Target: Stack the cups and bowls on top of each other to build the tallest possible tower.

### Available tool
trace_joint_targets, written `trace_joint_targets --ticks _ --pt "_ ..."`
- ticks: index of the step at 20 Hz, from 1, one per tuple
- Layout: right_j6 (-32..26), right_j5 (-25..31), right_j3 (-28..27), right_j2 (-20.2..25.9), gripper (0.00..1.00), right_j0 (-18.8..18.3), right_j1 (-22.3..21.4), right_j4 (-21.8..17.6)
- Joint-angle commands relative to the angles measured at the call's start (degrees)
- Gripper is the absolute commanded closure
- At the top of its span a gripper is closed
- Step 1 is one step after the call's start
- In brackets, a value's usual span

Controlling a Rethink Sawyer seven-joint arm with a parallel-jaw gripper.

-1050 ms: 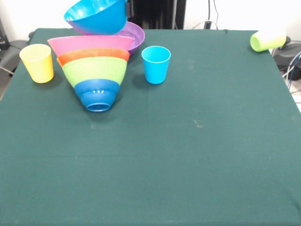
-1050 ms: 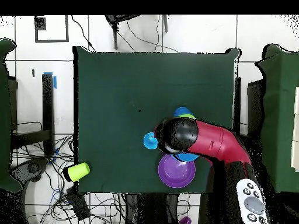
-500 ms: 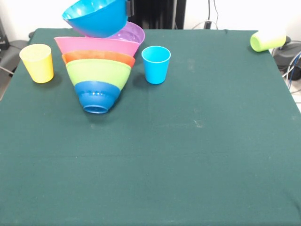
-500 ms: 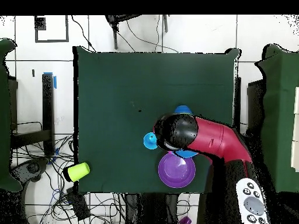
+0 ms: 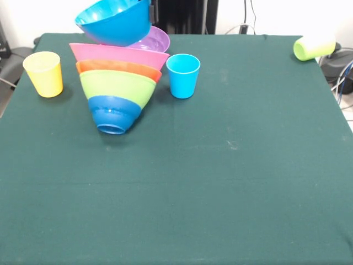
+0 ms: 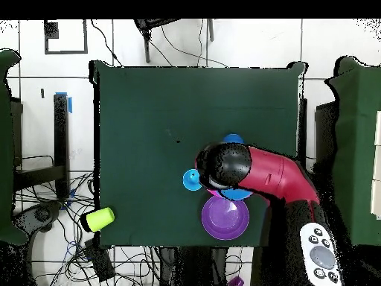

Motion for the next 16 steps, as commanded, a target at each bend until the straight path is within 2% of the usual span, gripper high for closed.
trace_joint_targets --ticks 1,7,11,16 --pt "1.32 0.96 -4.18 6.01 1.00 0.76 3.56 0.75" --pt "-0.36 -1.40 -5.52 7.03 1.00 -0.44 5.71 0.30" --pt "0.42 -0.51 -5.78 7.04 1.00 -0.14 5.26 0.86" --pt "-0.90 1.22 -6.93 8.81 1.00 -1.61 5.63 2.42"
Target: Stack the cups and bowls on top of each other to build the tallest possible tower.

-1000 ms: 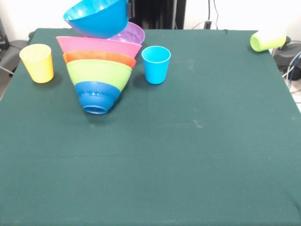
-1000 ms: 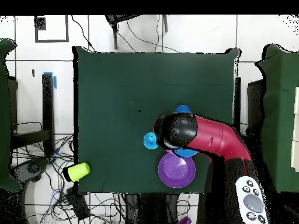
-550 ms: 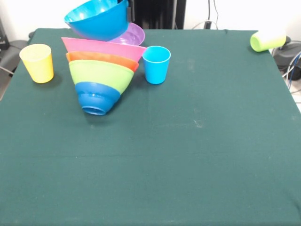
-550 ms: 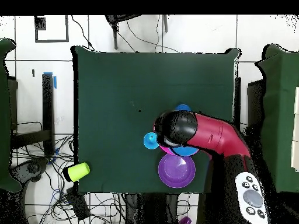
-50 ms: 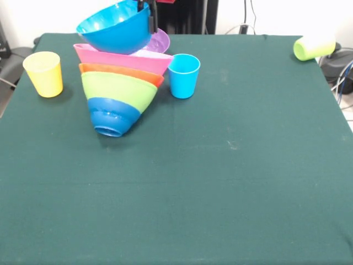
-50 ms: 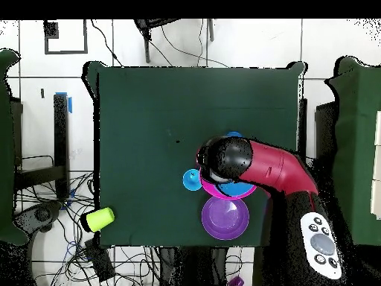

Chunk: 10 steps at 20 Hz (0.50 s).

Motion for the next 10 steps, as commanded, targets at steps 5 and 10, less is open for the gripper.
trace_joint_targets --ticks 5,10 --pt "-2.78 3.30 -7.16 8.17 1.00 -1.84 3.73 1.04" --pt "-1.38 1.14 -7.46 7.85 1.00 -1.47 4.87 -0.16"
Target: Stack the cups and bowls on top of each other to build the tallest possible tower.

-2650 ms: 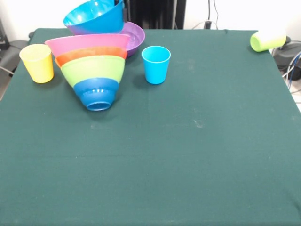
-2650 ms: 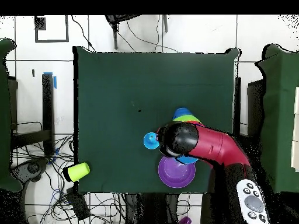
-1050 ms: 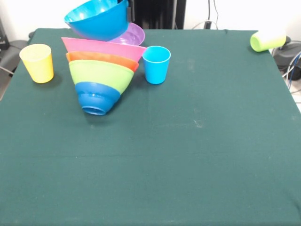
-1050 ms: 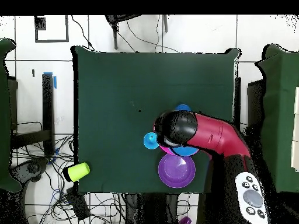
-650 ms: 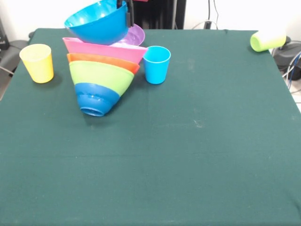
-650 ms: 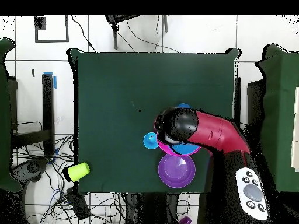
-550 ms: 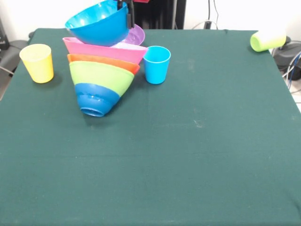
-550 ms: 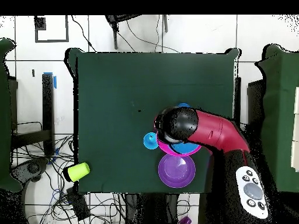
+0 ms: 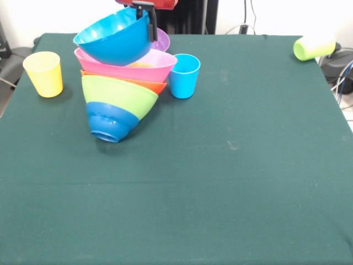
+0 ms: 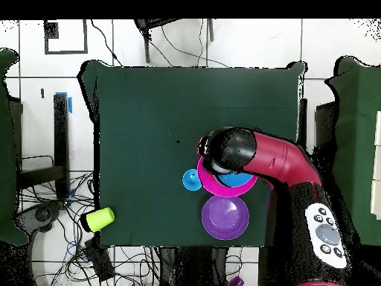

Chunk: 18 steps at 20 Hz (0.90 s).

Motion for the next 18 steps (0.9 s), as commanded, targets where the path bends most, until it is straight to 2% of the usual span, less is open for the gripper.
trace_joint_targets --ticks 1,13,18 --pt "-0.97 1.09 -5.41 5.56 1.00 0.14 3.95 -0.66" --pt "-2.07 -6.04 -5.97 5.20 1.00 -0.50 7.48 -3.89" --pt "-2.23 -6.29 -7.58 5.09 1.00 -0.28 8.01 -4.16"
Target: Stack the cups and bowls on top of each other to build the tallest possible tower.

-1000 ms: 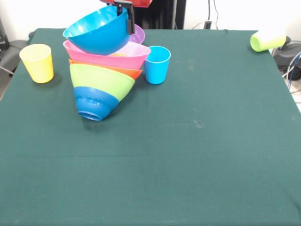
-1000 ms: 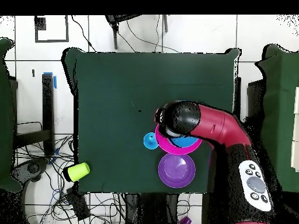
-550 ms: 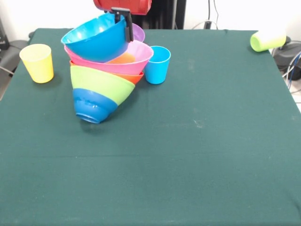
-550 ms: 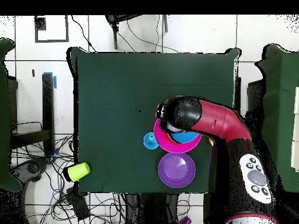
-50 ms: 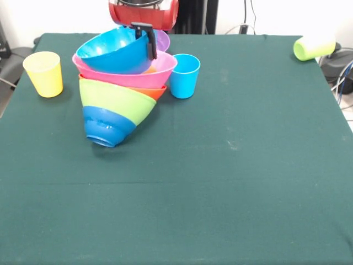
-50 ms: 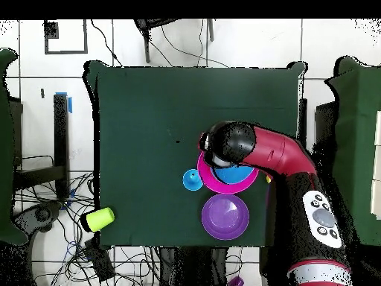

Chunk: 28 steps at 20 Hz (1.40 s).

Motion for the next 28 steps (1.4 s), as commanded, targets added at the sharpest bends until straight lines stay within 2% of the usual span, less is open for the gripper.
trace_joint_targets --ticks 1,9,10,13,21,28 --pt "-2.44 -5.91 -4.23 4.91 1.00 -0.33 3.15 -4.01" --pt "-3.93 -9.08 -2.20 6.23 1.00 -1.97 2.98 -4.33" --pt "-4.15 -9.71 -1.82 6.58 0.00 -2.30 2.91 -4.24" --pt "-3.62 -7.58 -3.07 5.74 0.00 -1.62 2.98 -4.21" --pt "-3.33 -7.65 -2.96 5.67 0.00 -1.68 3.66 -4.37" --pt "-4.59 -2.79 -4.54 6.08 0.00 -1.92 2.46 -3.25"
